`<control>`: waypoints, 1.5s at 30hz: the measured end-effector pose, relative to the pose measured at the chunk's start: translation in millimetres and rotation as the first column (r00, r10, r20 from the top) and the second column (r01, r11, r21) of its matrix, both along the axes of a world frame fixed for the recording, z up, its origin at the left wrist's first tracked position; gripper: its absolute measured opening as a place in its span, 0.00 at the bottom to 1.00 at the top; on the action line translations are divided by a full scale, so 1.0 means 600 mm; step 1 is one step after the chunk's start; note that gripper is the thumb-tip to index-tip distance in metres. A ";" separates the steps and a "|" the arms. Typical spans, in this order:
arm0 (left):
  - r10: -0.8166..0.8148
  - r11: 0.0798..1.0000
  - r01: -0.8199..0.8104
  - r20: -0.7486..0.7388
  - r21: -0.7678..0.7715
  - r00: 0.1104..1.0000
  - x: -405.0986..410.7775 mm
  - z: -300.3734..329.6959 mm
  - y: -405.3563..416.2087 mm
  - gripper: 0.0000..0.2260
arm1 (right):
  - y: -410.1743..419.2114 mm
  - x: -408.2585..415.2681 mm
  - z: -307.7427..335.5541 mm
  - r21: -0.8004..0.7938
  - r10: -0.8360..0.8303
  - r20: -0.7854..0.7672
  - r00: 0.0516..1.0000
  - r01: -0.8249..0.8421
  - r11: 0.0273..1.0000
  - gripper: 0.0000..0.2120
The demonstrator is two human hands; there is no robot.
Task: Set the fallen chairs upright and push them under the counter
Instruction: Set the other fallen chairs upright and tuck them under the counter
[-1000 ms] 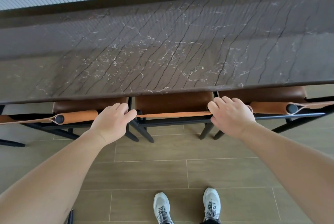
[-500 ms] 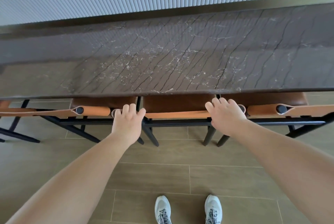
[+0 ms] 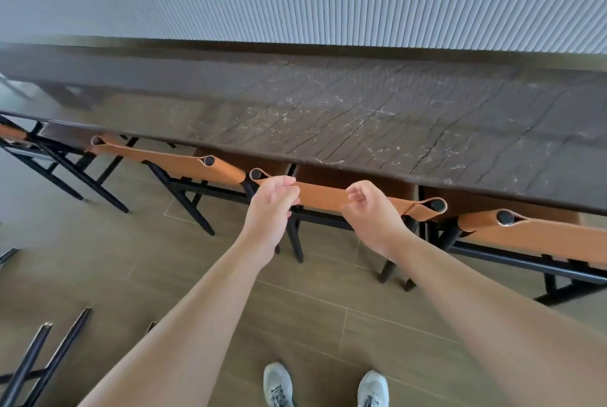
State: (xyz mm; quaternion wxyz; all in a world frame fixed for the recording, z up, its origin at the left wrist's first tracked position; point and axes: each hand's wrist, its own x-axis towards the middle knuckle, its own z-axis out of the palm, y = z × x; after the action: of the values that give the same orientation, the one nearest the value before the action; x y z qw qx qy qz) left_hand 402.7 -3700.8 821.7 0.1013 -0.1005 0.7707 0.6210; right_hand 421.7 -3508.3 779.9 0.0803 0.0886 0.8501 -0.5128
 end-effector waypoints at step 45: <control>0.836 0.515 -0.753 -0.046 0.410 0.547 0.653 0.081 -1.030 0.11 | -1.130 0.322 0.176 -0.344 0.740 -0.040 0.671 -0.705 0.620 0.16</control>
State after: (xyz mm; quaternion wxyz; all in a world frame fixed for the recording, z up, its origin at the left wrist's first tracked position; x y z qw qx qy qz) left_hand 794.7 -4318.9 870.1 -0.2732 -0.3498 0.5223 0.7281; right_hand 615.0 -4186.1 885.8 0.3383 -0.2485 0.7091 -0.5665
